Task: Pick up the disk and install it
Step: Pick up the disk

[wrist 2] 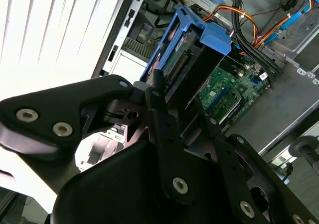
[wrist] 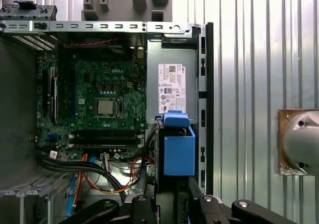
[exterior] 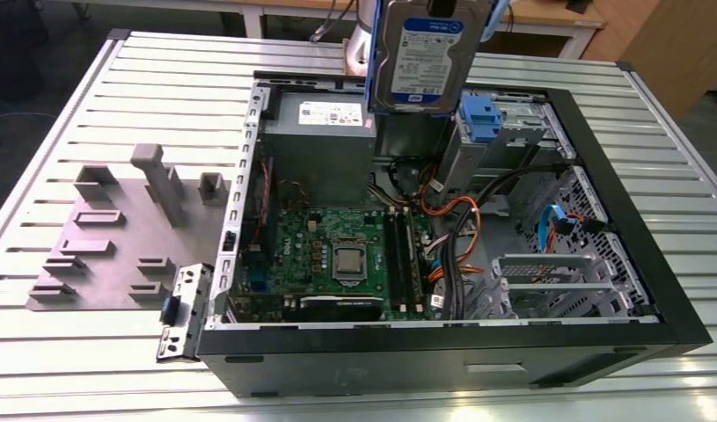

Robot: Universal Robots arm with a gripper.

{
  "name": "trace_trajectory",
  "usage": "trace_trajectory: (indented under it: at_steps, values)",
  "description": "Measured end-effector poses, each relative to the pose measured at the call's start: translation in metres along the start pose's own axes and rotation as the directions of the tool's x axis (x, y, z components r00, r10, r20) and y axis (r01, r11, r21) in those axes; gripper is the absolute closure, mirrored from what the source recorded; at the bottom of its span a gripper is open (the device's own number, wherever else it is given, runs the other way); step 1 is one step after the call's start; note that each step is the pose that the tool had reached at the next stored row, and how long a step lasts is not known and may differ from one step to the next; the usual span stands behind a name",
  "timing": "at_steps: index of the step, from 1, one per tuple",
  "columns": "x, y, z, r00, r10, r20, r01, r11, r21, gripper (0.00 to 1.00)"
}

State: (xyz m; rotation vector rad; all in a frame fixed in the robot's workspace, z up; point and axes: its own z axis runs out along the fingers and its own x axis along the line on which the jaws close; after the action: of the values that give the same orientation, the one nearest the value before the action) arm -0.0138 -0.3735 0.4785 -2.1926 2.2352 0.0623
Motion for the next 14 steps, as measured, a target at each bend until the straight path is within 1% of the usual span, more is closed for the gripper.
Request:
trace_trajectory:
  at_steps: [14]
  values:
    - [0.0033,-0.0001,-0.0001,1.0000,0.000,-0.0025,0.000,1.0000,0.0001,0.65]
